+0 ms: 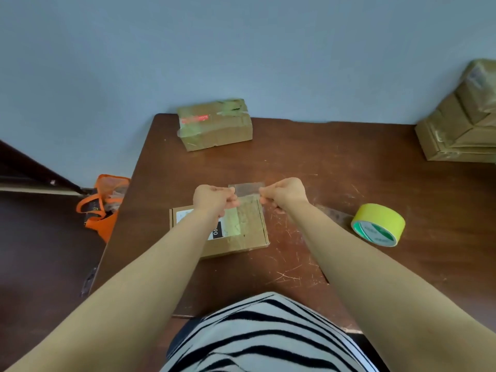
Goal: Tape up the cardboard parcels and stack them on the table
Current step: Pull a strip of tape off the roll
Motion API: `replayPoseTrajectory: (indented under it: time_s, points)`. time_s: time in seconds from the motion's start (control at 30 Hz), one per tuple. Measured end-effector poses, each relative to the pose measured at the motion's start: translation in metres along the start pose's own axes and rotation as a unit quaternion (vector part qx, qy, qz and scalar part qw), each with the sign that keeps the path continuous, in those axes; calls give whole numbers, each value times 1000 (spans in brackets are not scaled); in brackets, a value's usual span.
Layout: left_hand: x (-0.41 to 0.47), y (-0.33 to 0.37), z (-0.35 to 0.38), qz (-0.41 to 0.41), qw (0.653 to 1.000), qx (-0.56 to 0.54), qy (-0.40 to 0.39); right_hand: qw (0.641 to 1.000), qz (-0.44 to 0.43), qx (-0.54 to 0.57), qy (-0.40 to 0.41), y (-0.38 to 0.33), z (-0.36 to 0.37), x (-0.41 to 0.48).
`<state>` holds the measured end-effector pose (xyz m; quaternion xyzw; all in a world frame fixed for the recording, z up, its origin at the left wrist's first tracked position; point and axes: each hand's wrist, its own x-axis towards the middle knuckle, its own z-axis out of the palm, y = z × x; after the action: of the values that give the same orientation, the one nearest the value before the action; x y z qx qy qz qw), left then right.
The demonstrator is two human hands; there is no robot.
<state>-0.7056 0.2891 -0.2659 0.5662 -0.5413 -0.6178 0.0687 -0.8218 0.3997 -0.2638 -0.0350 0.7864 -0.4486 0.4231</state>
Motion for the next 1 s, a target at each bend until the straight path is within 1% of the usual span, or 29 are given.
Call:
replayPoseTrajectory:
  time_s: [0.13,0.27,0.43,0.63,0.87,1.0]
  points:
    - [9,-2,6,37,995,87,29,999,11,-41,32,3,5,13]
    - [20,-6,11,39,991,123,37,996,20,-65,49,2,8,24]
    - [28,-11,10,47,985,163,41,996,38,-74,44,4,11,34]
    - [29,-14,13,96,960,257,49,993,38,-104,42,10,13,37]
    - [27,-21,17,141,937,312,69,993,41,-108,40,19,13,34]
    - [29,-31,16,173,940,285,67,994,36,-99,34,24,12,35]
